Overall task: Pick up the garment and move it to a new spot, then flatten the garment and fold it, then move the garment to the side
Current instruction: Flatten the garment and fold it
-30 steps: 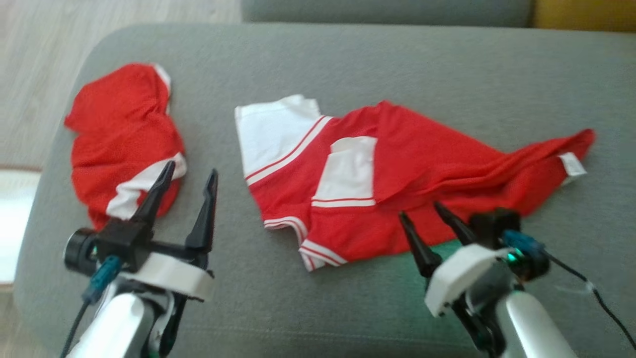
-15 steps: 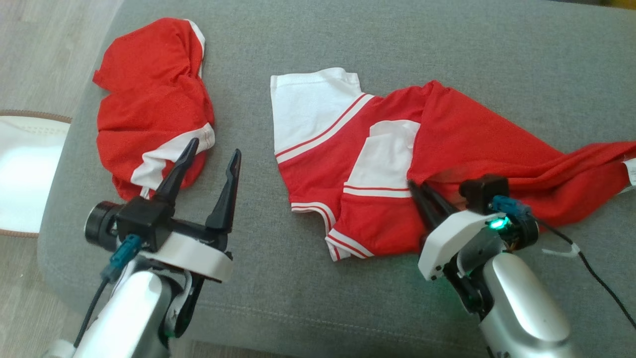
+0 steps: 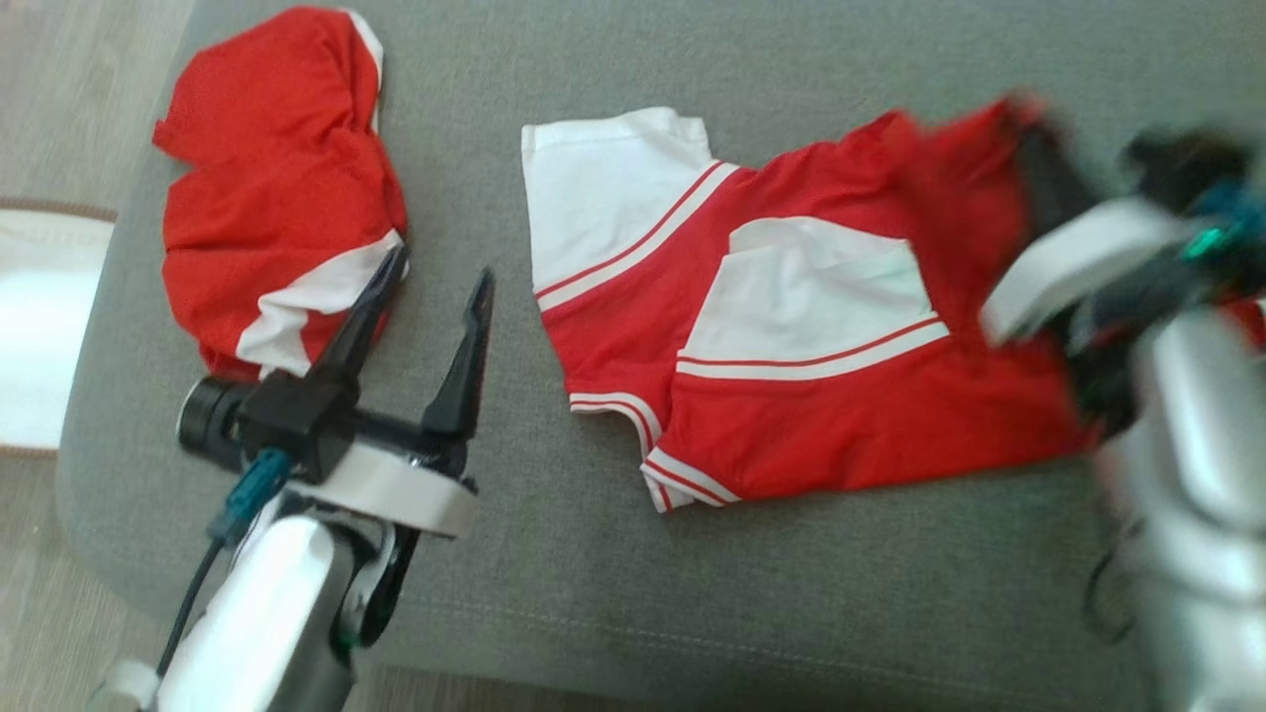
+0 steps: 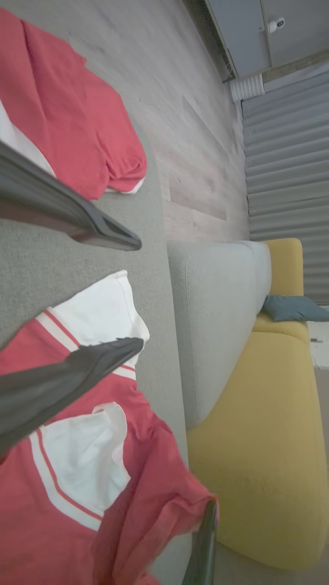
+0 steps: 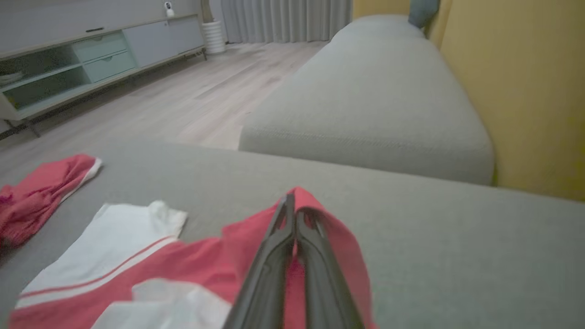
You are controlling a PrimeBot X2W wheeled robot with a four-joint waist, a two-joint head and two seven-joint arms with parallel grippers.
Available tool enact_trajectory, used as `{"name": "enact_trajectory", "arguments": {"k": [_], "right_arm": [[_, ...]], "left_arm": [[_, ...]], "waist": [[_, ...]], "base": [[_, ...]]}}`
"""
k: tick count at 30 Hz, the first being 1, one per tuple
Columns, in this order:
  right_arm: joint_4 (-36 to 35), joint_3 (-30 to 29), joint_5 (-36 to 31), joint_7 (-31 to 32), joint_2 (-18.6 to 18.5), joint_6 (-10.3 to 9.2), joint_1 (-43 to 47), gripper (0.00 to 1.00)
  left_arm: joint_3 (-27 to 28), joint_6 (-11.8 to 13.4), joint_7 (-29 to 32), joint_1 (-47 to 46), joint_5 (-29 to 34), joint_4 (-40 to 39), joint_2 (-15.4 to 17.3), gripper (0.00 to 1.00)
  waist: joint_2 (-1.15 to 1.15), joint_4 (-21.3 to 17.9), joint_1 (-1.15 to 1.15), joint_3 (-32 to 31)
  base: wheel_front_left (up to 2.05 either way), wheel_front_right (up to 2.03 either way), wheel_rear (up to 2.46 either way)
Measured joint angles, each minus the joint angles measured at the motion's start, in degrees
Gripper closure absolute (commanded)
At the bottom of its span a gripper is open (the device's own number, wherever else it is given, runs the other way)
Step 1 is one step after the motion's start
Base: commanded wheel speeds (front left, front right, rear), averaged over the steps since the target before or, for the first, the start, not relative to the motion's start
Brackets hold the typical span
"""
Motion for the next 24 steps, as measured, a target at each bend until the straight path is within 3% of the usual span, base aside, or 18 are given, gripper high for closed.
{"name": "enact_trajectory", "arguments": {"k": [4,9,10,11,12,18,24], "right_arm": [[3.91,-2.79,0.08,0.97,-4.08,0.0,-8.18,1.0],[12.45,-3.6,1.23,1.34,-6.47,0.0,-15.58,0.99],[14.49,-3.76,1.45,1.26,-6.68,0.0,-16.62,0.71],[16.59,-3.9,1.45,0.97,-6.8,0.0,-17.5,0.1],[18.45,-4.22,1.54,0.26,-6.88,0.0,-18.07,0.0],[25.18,-6.5,0.08,-7.77,-7.92,0.0,-18.46,0.0],[22.81,-6.61,-1.04,-15.25,-6.68,0.0,-14.45,0.0]], "left_arm": [[-0.05,-1.14,-0.01,-2.54,0.63,0.08,-1.34,0.0],[0.03,-2.4,-0.01,-4.47,1.48,0.36,-2.7,0.0],[0.04,-2.47,-0.01,-4.69,1.86,0.47,-2.92,0.0],[0.14,-2.89,-0.01,-4.99,2.11,0.63,-3.19,0.0],[0.26,-2.92,-0.01,-5.16,2.3,0.67,-3.46,0.0],[1.68,-3.46,-0.01,-5.28,3.08,1.67,-4.19,0.0],[3.14,-3.6,-0.01,-3.33,3.46,2.35,-4.13,0.0]], "waist": [[0.0,1.2,0.0,1.88],[0.0,2.78,0.0,4.44],[0.0,3.0,0.0,4.89],[0.0,3.17,0.01,5.28],[0.0,3.26,0.01,5.61],[0.0,2.13,0.0,5.26],[0.0,0.01,-0.01,2.31]], "base": [[0.0,0.0,0.0],[0.0,0.0,0.0],[0.0,0.0,0.0],[0.0,0.0,0.0],[0.0,0.0,0.0],[0.0,0.0,0.0],[0.0,0.0,0.0]]}}
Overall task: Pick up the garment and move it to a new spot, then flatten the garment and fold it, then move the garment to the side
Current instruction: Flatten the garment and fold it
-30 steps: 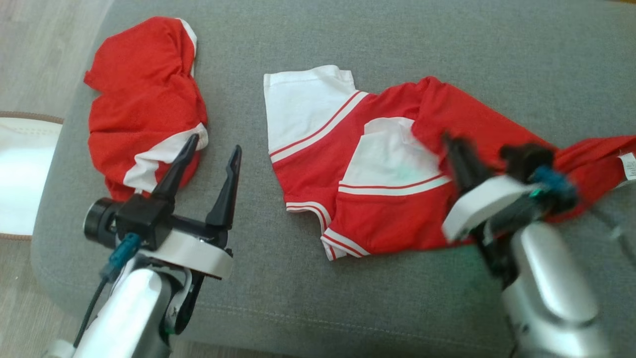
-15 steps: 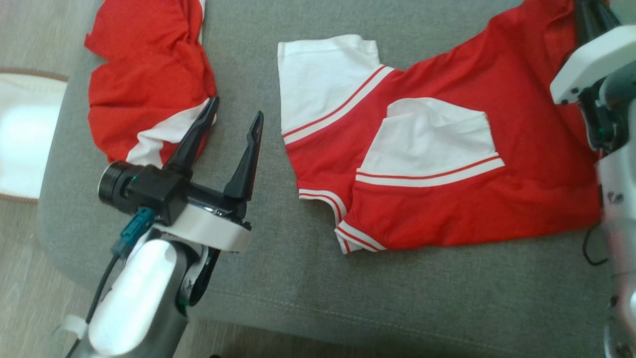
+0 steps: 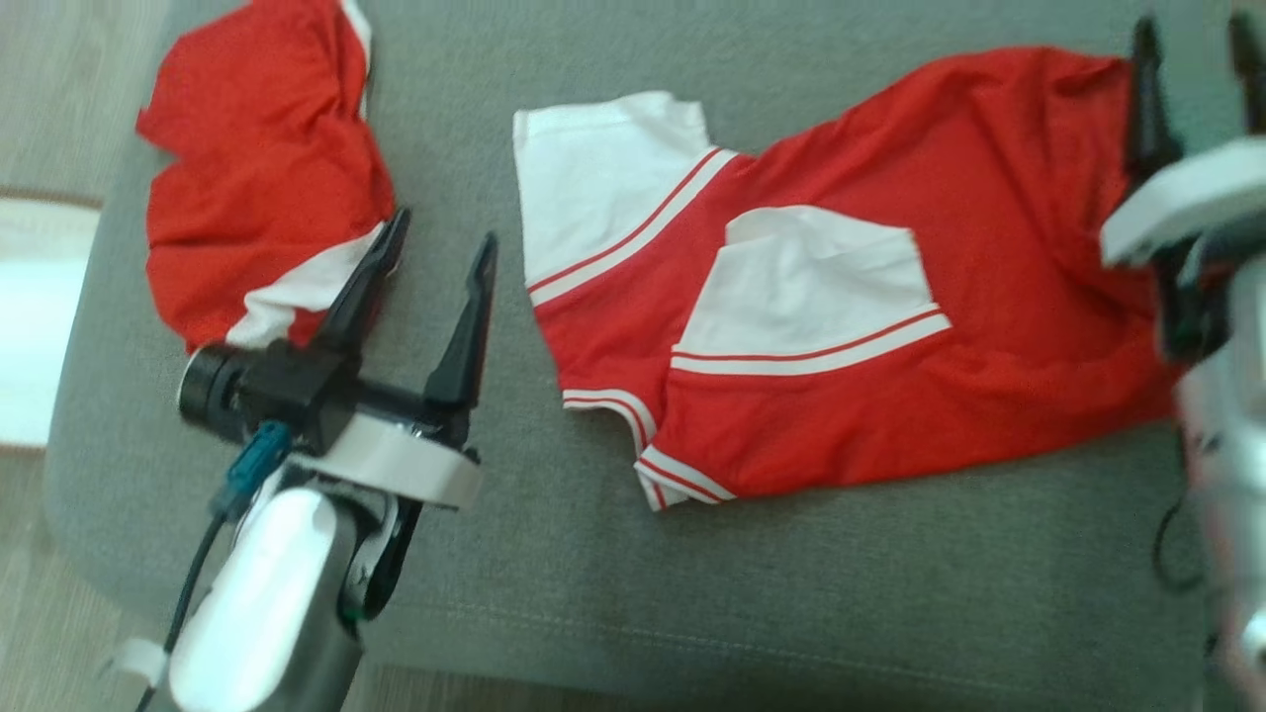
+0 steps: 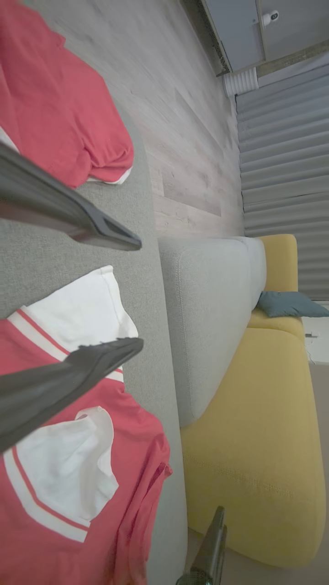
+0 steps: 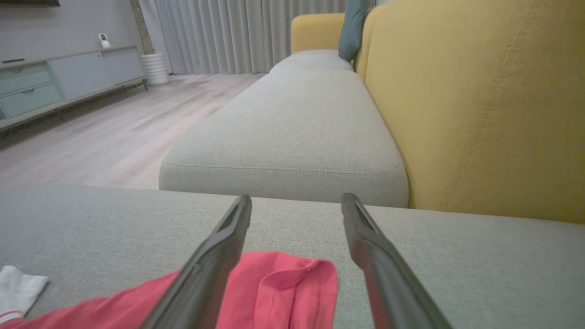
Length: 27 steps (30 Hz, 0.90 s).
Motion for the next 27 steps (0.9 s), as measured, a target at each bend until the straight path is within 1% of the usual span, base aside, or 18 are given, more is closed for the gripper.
{"name": "enact_trajectory", "arguments": {"k": [2,3,6,12,17,22,27], "right_arm": [[-4.5,0.08,-0.36,-1.66,1.54,0.0,5.83,0.0],[-4.5,0.08,-0.36,-1.66,1.54,0.0,5.83,0.0],[-10.89,-0.14,-0.57,-1.78,3.32,0.0,12.33,0.0],[-25.82,-0.45,-0.99,2.4,7.72,0.0,26.83,0.0],[-35.82,-0.91,-0.86,6.48,10.03,0.0,38.25,0.0],[-42.27,-0.91,0.14,9.43,11.1,0.0,44.9,0.0],[-45.25,-0.76,1.77,10.74,11.2,0.0,46.85,0.0]], "left_arm": [[0.77,0.13,0.0,2.35,0.0,0.18,0.27,0.0],[0.77,0.13,0.0,2.35,0.0,0.18,0.27,0.0],[1.04,0.32,0.0,4.48,0.0,0.36,0.41,0.0],[2.09,0.93,0.01,8.17,-0.01,0.41,1.43,0.0],[2.11,1.86,0.13,11.6,-0.12,0.32,2.11,0.0],[2.11,2.54,0.92,14.77,-0.71,-0.35,2.53,0.0],[2.09,3.28,1.7,16.16,-1.0,-1.62,3.08,0.0]], "waist": [[0.0,-1.17,0.0,-1.9],[0.0,-1.17,0.0,-1.9],[0.0,-2.29,0.0,-3.83],[0.0,-4.28,0.0,-7.65],[0.0,-5.73,0.0,-10.56],[0.0,-7.07,0.0,-12.8],[0.0,-7.65,0.0,-13.59]], "base": [[0.0,0.0,0.0],[0.0,0.0,0.0],[0.0,0.0,0.0],[0.0,0.0,0.0],[0.0,0.0,0.0],[0.0,0.0,0.0],[0.0,0.0,0.0]]}}
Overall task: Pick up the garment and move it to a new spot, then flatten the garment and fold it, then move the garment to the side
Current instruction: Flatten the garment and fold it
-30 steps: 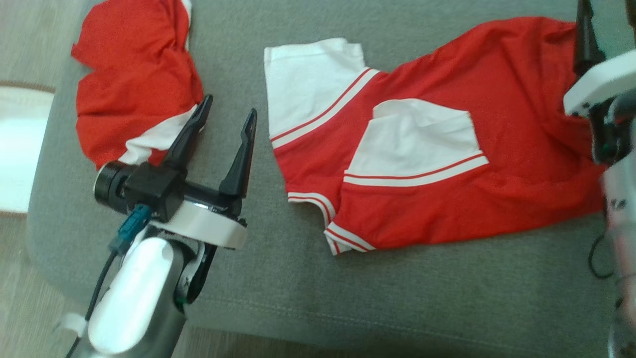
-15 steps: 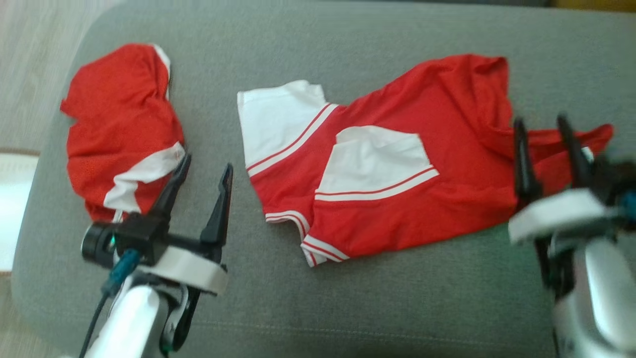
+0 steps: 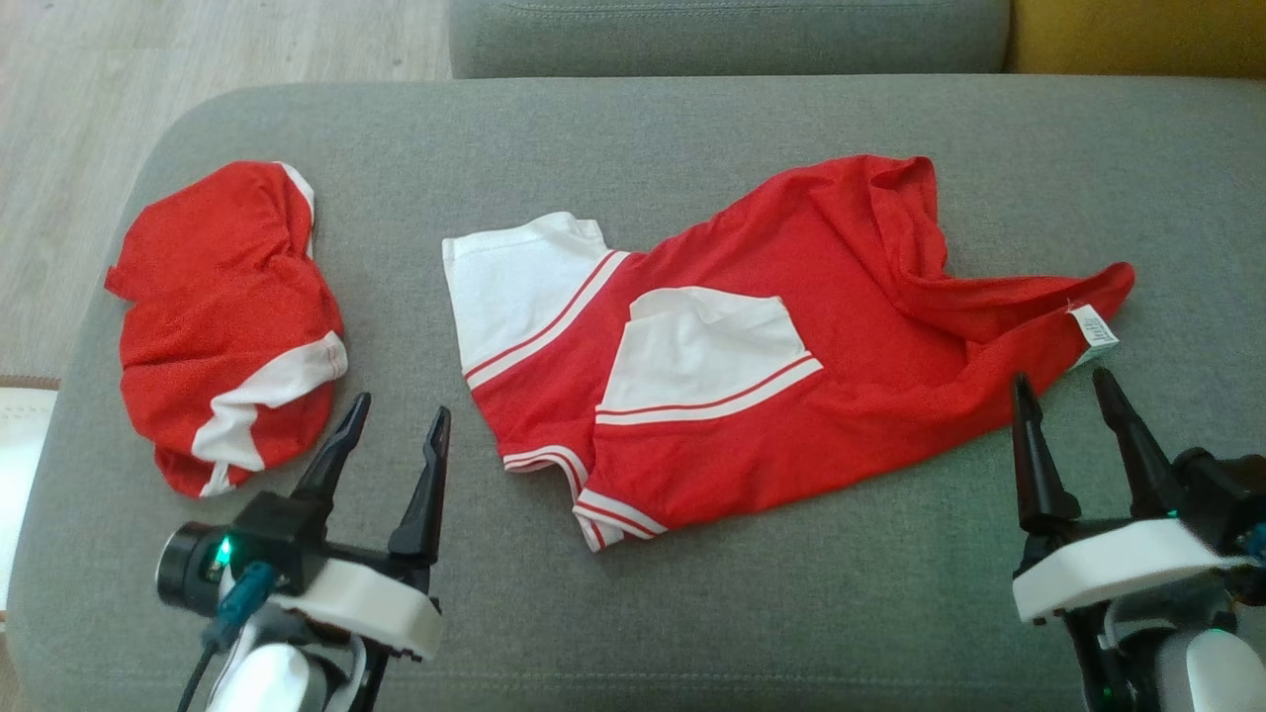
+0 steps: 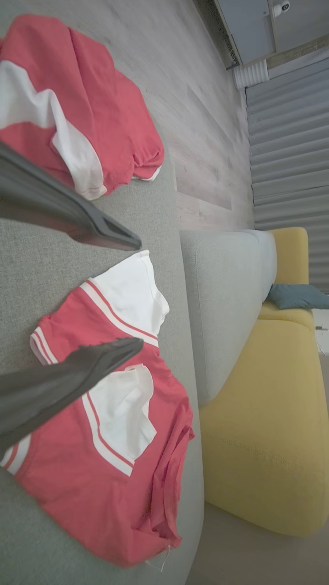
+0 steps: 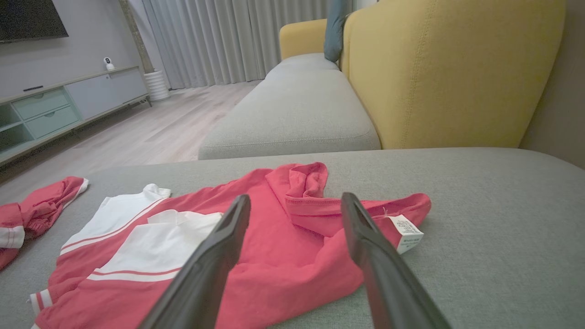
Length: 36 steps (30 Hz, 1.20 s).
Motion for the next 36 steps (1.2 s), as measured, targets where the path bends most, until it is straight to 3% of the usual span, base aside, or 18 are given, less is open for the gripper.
{"name": "enact_trajectory", "arguments": {"k": [15,19,24,27,36], "right_arm": [[-2.24,-0.07,0.7,1.37,0.01,0.0,-0.01,0.0],[-2.8,0.26,0.83,1.44,0.01,0.0,-0.2,0.0],[-3.22,1.24,0.81,1.51,0.02,0.0,-1.05,0.0],[-3.18,2.12,0.89,1.48,0.02,0.0,-2.25,0.0],[-2.04,3.37,2.55,0.23,0.02,0.0,-3.88,0.0]], "left_arm": [[-0.65,0.33,1.59,-0.54,-0.05,-1.07,0.73,0.0],[-2.36,-2.11,4.54,-5.17,-1.46,-0.04,-0.26,0.0],[-5.67,-7.46,11.55,-17.25,-5.56,5.59,-4.81,0.0],[-7.17,-9.42,15.67,-23.3,-7.7,11.38,-6.73,0.0],[-8.98,-11.45,24.59,-34.15,-12.71,26.98,-8.27,0.0]], "waist": [[0.0,-0.36,0.0,1.64],[0.0,-0.54,0.0,3.39],[0.0,-1.51,0.01,6.56],[0.0,-2.88,0.01,8.1],[0.0,-7.08,0.01,10.82]], "base": [[0.0,0.0,0.0],[0.0,0.0,0.0],[0.0,0.0,0.0],[0.0,0.0,0.0],[0.0,0.0,0.0]]}}
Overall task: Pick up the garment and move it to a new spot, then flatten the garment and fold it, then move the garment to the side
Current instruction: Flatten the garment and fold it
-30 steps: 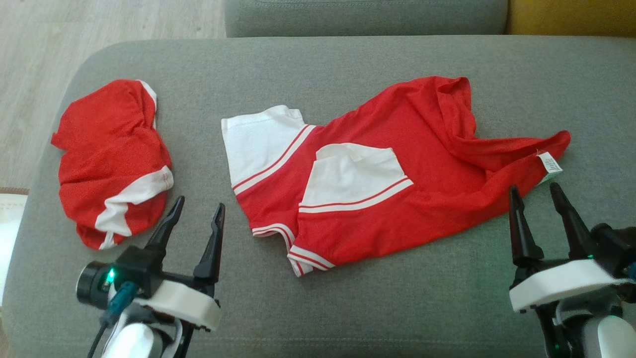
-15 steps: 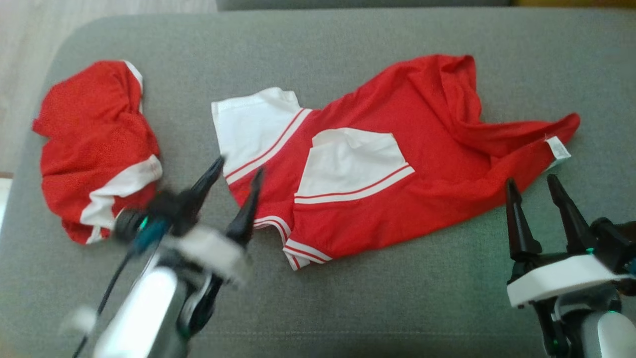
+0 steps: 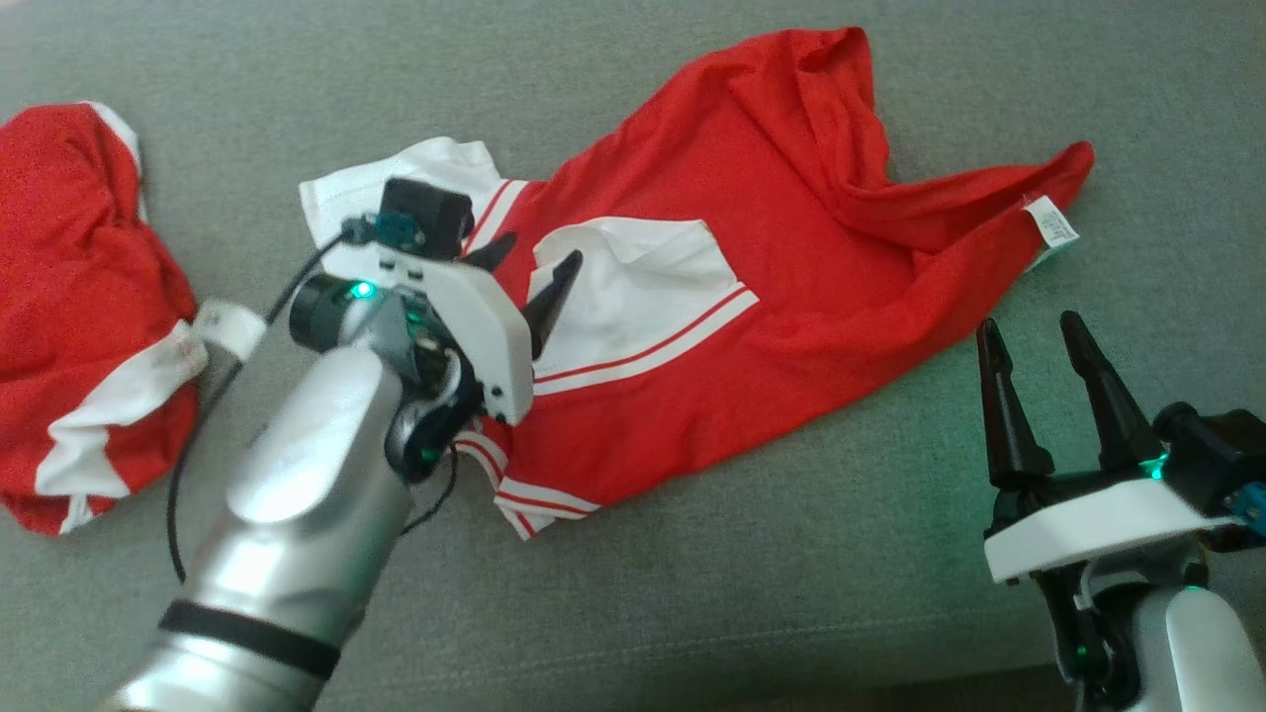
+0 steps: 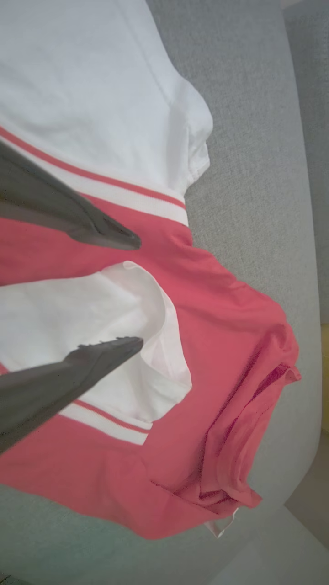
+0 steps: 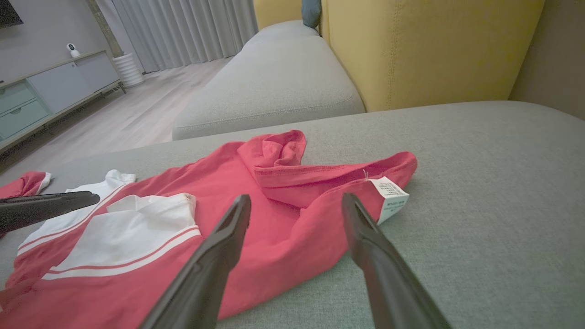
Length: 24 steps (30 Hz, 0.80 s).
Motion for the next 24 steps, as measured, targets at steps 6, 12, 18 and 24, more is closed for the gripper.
{"name": "enact_trajectory", "arguments": {"k": [6,12,18,24], "right_arm": [[0.73,0.25,0.34,-0.52,0.0,0.0,-0.01,0.0],[1.04,0.34,0.87,-0.68,0.0,0.0,-0.1,0.0],[1.29,0.09,1.32,-0.75,0.0,0.0,-0.3,0.0],[2.1,-3.25,-0.08,-0.47,0.01,0.0,-1.54,0.0]], "left_arm": [[-1.64,-0.21,2.13,-5.46,-2.37,7.77,-0.05,0.15],[-5.24,-0.22,1.89,-7.1,-4.46,11.9,-0.16,0.84],[-8.42,-0.23,-1.22,-8.98,-5.65,14.83,0.21,1.0],[-9.49,-0.2,-7.2,-9.79,-4.23,16.84,0.52,1.0]], "waist": [[0.0,-1.47,0.0,1.05],[0.0,-2.09,0.0,1.52],[0.0,-2.51,0.0,1.77],[0.0,-2.43,0.0,1.11]], "base": [[0.0,0.0,0.0],[0.0,0.0,0.0],[0.0,0.0,0.0],[0.0,0.0,0.0]]}}
